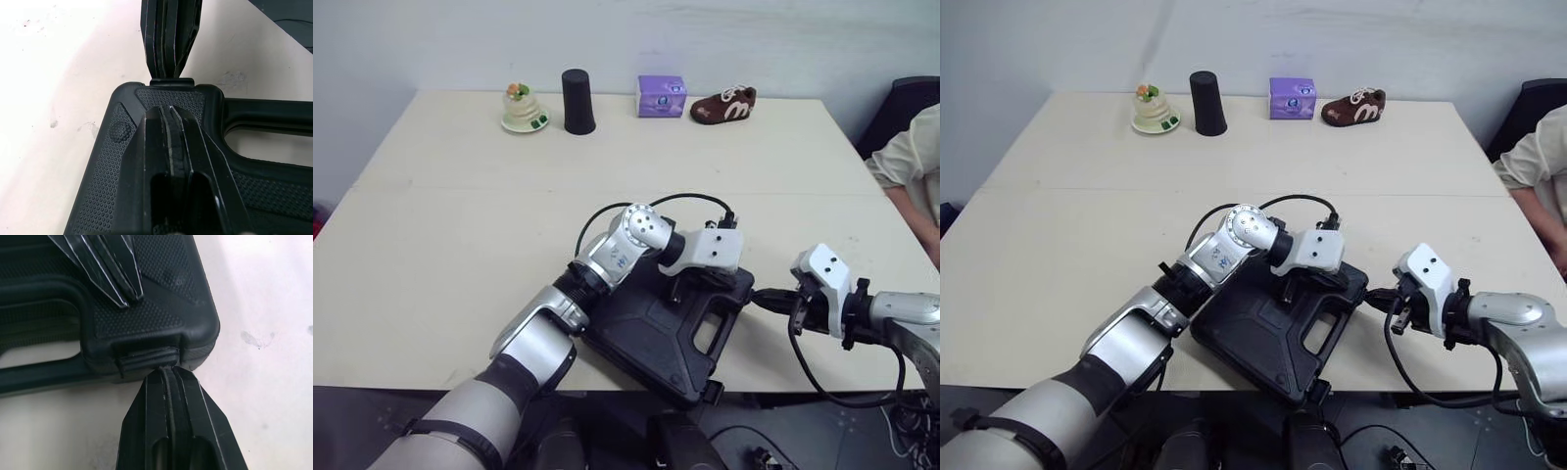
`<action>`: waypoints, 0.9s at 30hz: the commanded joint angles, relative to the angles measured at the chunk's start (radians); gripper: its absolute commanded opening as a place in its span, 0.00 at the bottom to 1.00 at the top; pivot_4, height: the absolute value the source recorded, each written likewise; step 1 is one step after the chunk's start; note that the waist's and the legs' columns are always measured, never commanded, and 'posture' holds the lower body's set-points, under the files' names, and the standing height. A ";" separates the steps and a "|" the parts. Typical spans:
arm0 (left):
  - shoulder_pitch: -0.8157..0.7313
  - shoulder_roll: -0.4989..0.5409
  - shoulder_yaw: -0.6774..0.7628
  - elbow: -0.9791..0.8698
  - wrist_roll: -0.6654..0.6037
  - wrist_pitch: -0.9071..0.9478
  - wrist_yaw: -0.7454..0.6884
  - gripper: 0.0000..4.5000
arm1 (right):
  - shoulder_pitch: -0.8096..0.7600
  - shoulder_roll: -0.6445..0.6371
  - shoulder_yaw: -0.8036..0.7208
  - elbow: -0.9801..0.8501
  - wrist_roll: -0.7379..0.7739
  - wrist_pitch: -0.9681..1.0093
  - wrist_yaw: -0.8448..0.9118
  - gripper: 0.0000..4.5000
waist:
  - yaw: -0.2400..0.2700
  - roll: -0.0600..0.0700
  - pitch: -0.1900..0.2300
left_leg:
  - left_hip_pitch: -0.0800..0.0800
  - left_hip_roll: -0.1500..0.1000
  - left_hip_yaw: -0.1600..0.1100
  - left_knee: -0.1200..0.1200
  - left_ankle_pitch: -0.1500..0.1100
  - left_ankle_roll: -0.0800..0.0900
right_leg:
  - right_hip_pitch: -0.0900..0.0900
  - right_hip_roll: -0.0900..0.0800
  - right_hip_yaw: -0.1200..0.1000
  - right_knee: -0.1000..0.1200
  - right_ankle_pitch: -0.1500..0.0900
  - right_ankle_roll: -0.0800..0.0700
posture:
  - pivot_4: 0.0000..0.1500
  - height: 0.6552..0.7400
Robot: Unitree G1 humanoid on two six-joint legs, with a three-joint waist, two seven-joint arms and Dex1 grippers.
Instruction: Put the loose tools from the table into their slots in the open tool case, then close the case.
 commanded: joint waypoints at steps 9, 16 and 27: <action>0.043 0.022 -0.046 0.084 0.069 0.067 -0.010 0.01 | -0.030 0.026 0.000 -0.099 0.058 0.043 -0.004 0.00 | -0.013 0.000 -0.002 | 0.002 0.001 0.001 -0.003 0.000 0.000 | 0.000 0.000 0.001 0.000 0.000 0.000 | 1.00 0.89; 0.056 0.181 0.149 -0.315 -0.250 0.334 -0.298 0.01 | 0.159 -0.076 -0.186 -0.220 0.110 0.086 0.055 0.00 | -0.021 0.005 0.002 | 0.000 0.000 0.001 -0.012 0.004 -0.005 | -0.004 0.000 0.001 0.000 -0.001 -0.001 | 1.00 0.89; 0.294 0.424 0.018 -0.876 -0.414 0.613 -0.341 0.01 | 0.470 -0.094 -0.119 -0.491 0.165 0.108 0.073 0.00 | 0.006 0.008 0.003 | -0.001 -0.003 -0.007 -0.010 0.006 -0.004 | 0.001 -0.001 0.000 -0.002 -0.001 0.001 | 1.00 0.89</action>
